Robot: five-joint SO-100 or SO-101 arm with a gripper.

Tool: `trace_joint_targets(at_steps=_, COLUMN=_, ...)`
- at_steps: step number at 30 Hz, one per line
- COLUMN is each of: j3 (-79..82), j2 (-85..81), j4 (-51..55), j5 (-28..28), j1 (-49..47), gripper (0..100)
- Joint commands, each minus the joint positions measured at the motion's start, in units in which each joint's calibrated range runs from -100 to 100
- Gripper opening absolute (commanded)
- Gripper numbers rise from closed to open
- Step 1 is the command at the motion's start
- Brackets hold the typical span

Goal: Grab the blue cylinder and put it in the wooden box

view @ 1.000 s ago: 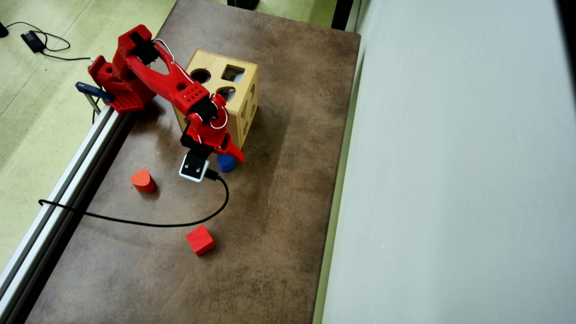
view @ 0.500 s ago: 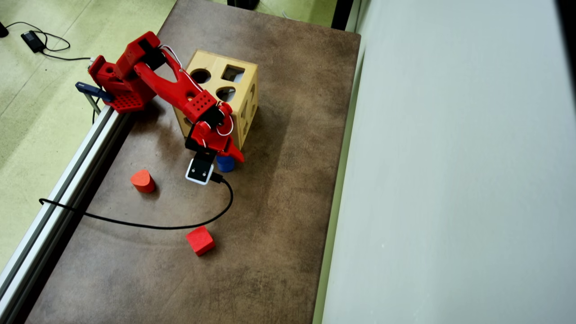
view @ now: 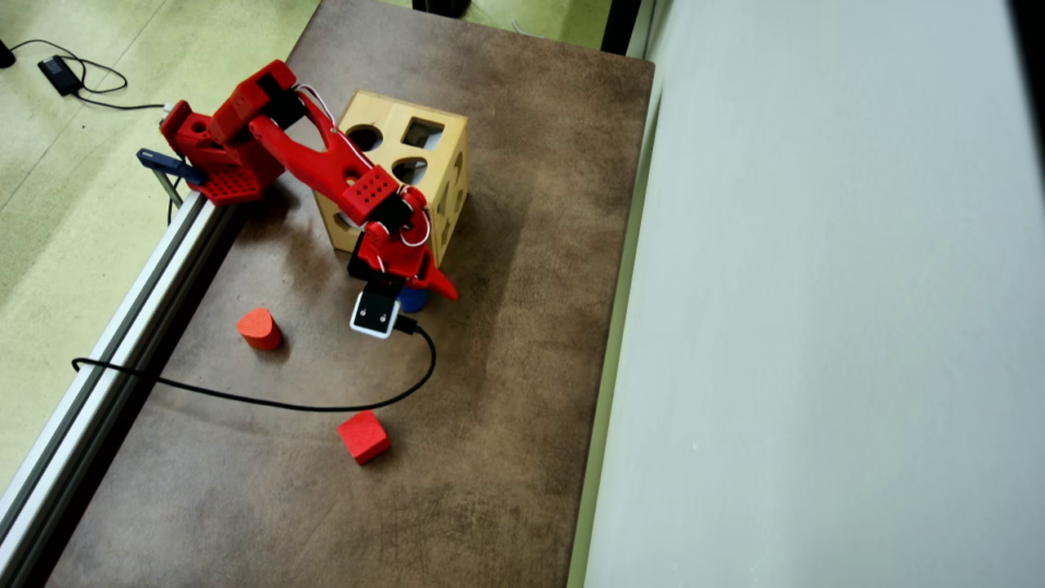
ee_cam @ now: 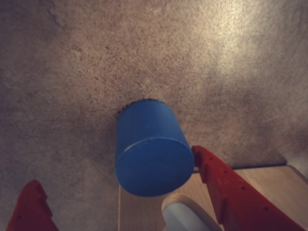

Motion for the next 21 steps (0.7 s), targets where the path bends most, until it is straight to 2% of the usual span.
trace_joint_targets(at_steps=1, j3=-1.5, j2=-0.6, j4=-0.6, j5=-0.1, j1=-1.1, gripper=45)
trace_joint_targets(at_steps=9, j3=-1.2, j2=-0.6, j4=-0.5, j5=-0.1, j1=-1.1, gripper=45)
trace_joint_targets(at_steps=12, j3=-1.2, j2=-0.6, j4=-0.5, j5=-0.1, j1=-1.1, gripper=41)
trace_joint_targets(at_steps=15, j3=-1.6, j2=-0.6, j4=-0.5, j5=-0.1, j1=-1.1, gripper=29)
trace_joint_targets(at_steps=20, j3=-2.1, j2=-0.6, j4=-0.7, j5=-2.0, j1=-0.9, gripper=1)
trace_joint_targets(at_steps=21, j3=-2.1, j2=-0.6, j4=-0.7, j5=-2.5, j1=-0.9, gripper=0)
